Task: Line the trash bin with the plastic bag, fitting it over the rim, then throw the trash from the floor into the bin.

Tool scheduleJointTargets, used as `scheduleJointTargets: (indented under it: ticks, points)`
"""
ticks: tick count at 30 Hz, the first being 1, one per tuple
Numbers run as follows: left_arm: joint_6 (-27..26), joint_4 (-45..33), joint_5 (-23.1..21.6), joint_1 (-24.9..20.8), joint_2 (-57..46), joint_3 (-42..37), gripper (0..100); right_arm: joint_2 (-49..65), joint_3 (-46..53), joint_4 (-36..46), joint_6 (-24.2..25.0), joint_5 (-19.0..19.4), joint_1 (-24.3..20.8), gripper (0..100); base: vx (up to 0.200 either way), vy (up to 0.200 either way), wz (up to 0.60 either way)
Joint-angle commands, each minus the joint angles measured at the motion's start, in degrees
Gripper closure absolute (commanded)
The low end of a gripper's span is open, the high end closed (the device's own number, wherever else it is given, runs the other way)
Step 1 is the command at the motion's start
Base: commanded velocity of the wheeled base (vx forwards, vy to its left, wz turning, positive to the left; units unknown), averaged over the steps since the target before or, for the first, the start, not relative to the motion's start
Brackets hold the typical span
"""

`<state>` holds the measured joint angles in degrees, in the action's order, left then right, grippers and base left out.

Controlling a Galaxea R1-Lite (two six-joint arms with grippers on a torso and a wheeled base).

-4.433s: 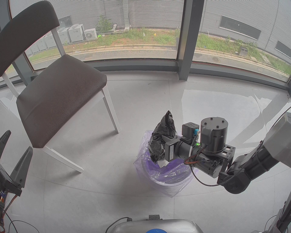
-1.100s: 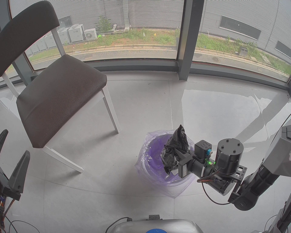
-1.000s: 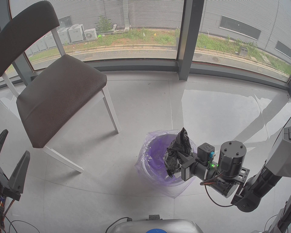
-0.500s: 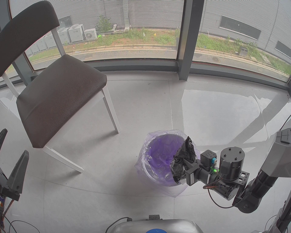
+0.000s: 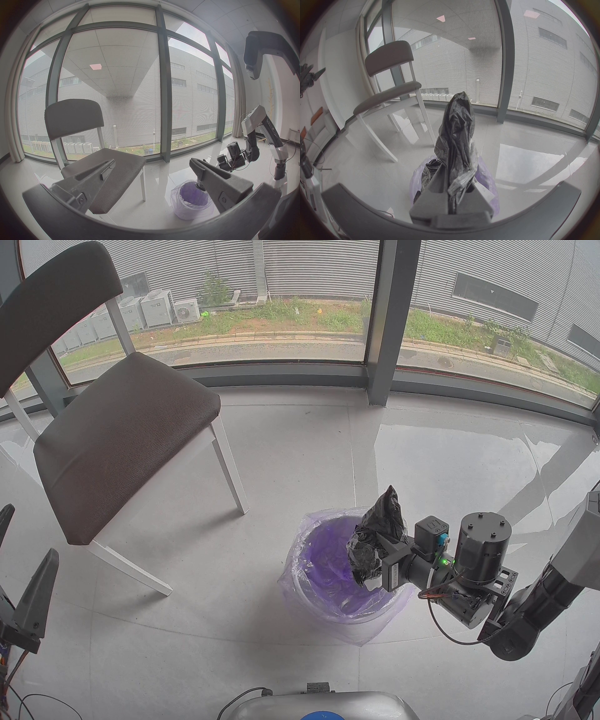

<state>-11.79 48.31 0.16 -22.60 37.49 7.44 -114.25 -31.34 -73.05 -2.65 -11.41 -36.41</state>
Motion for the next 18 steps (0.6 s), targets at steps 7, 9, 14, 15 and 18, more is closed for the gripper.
scheduleJointTargets:
  ticks: [7, 9, 14, 15, 18]
  points:
    - [0.01, 0.03, 0.02, 0.01, 0.04, 0.03, 0, -4.84, -2.58, 0.10, 0.10, 0.16, 0.11, 100, 0.000, 0.000, 0.00]
    - [0.01, 0.12, 0.02, 0.01, -0.04, 0.03, 0, -5.37, -2.06, 0.18, 0.10, 0.42, 0.82, 100, 0.000, 0.000, 0.00]
    - [0.01, 0.12, 0.02, 0.01, -0.04, 0.03, 0, -5.37, 0.32, 0.36, -0.08, 0.60, 1.17, 100, 0.000, 0.000, 0.00]
    - [0.01, 0.12, 0.02, 0.01, -0.04, 0.12, 0, -5.37, 0.32, 0.36, -0.08, 0.60, 1.17, 100, 0.000, 0.000, 0.00]
    - [0.01, 0.12, 0.02, 0.01, -0.04, 0.12, 0, -4.58, 2.51, 0.27, -0.17, 0.60, 1.26, 100, 0.000, 0.000, 0.00]
